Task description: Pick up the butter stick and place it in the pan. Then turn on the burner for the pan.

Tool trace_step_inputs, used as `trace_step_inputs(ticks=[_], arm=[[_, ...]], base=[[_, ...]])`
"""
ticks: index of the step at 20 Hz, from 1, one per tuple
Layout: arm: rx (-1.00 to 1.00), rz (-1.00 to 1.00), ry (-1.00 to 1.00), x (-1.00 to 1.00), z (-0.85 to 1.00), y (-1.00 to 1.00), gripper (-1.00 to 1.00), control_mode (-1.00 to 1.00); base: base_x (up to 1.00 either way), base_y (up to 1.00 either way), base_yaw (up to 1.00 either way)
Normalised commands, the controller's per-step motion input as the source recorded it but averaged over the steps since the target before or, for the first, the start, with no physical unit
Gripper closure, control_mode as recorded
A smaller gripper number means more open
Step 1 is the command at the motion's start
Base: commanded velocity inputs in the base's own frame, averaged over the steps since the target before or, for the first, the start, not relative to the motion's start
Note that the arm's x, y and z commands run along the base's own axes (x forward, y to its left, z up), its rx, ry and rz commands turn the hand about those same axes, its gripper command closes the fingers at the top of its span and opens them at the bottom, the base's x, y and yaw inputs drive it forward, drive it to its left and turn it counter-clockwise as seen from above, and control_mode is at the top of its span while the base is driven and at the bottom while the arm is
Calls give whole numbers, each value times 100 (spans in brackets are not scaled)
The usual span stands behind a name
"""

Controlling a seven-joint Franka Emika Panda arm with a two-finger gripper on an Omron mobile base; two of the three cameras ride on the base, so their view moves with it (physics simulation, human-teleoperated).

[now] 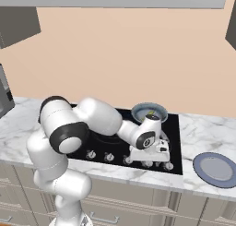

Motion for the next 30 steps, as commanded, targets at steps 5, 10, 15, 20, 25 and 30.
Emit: trace_step_inputs(ticks=[5,10,15,20,25,30], arm=[[0,9,-10,-11,-11,24,100,-100],[1,14,-6,0,-8,18,100,-100],[-1,5,0,0,-13,0,100,-100],[-3,20,0,0,-35,0,100,-100],[-2,28,0,0,-38,5,100,-100],[-5,31,0,-6,-45,30,100,-100]], base=[[0,0,0],[0,0,0],[0,0,0],[0,0,0],[0,0,0],[0,0,0]])
